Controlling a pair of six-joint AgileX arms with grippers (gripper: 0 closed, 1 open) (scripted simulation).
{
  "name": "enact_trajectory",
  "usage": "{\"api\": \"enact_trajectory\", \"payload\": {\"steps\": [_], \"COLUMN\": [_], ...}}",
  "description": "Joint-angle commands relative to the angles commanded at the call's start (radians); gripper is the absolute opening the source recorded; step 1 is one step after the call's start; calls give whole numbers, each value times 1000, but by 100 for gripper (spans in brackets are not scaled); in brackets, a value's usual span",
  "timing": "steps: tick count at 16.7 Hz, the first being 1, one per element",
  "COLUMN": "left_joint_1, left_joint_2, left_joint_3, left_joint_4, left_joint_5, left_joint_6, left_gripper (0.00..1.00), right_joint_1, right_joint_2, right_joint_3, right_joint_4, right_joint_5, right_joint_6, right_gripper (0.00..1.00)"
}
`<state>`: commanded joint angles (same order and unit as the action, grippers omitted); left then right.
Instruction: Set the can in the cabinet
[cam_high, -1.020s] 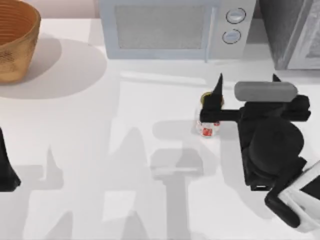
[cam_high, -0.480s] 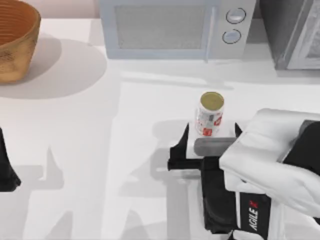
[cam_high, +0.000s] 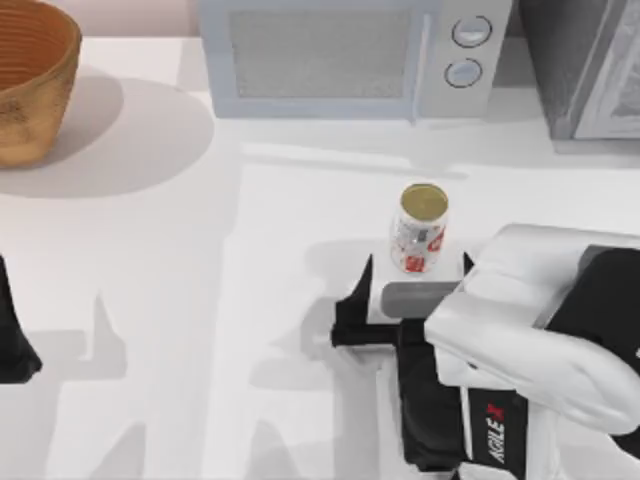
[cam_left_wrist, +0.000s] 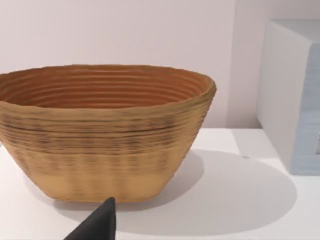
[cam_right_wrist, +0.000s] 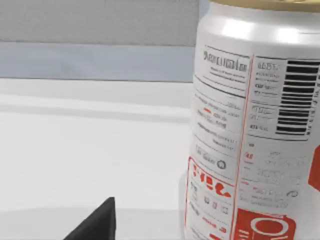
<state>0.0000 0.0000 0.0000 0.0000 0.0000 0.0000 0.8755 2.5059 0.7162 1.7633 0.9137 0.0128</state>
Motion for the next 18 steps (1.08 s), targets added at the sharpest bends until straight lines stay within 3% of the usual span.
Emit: {"api": "enact_trajectory", "payload": {"steps": [11,17,18], "left_joint_1": [0,0,0], "left_joint_2": [0,0,0], "left_joint_3": [0,0,0], "left_joint_4": [0,0,0], "left_joint_5": [0,0,0], "left_joint_6": [0,0,0], "left_gripper": [100,100,100], "right_joint_1": [-117,-129,-129], "right_joint_2": [-16,-16,-16], "right_joint_3": [127,140,140], "right_joint_4": [-118,-130,-130], "right_joint_5": [-116,-128,-128], "right_joint_6": [-4,-4,-4], "right_gripper": [100,100,92]}}
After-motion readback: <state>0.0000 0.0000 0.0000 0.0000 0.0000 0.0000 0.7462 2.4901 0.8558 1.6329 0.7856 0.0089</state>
